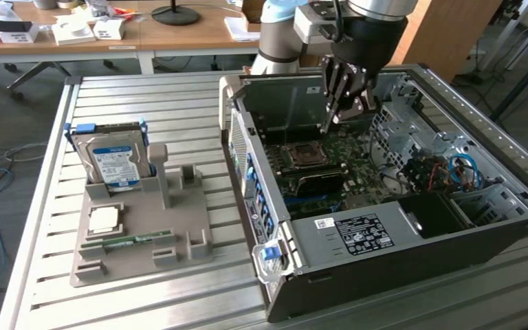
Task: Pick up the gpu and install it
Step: 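Press down on the gpu until it lock into place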
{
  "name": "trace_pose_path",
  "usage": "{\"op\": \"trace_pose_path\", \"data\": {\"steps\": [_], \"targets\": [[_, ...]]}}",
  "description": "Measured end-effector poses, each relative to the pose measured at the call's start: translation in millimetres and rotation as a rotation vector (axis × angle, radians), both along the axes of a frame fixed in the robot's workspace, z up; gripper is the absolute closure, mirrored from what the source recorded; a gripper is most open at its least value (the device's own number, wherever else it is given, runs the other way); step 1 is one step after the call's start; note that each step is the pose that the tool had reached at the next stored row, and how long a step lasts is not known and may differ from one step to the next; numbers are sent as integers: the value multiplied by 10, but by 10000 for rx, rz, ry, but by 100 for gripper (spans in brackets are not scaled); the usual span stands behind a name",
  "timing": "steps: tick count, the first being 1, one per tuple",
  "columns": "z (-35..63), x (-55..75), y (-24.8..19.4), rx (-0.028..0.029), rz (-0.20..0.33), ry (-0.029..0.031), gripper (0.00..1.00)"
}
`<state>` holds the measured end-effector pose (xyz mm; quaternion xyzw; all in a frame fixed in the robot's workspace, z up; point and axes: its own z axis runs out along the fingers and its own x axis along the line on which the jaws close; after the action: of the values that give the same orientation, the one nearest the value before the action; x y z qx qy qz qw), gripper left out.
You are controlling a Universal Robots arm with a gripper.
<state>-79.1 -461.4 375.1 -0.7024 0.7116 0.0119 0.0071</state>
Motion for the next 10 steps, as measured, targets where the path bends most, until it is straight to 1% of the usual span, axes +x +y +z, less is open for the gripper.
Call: {"op": "trace_pose_path", "data": {"steps": [10], "targets": [[-180,0,0,-2,0,0,89]]}}
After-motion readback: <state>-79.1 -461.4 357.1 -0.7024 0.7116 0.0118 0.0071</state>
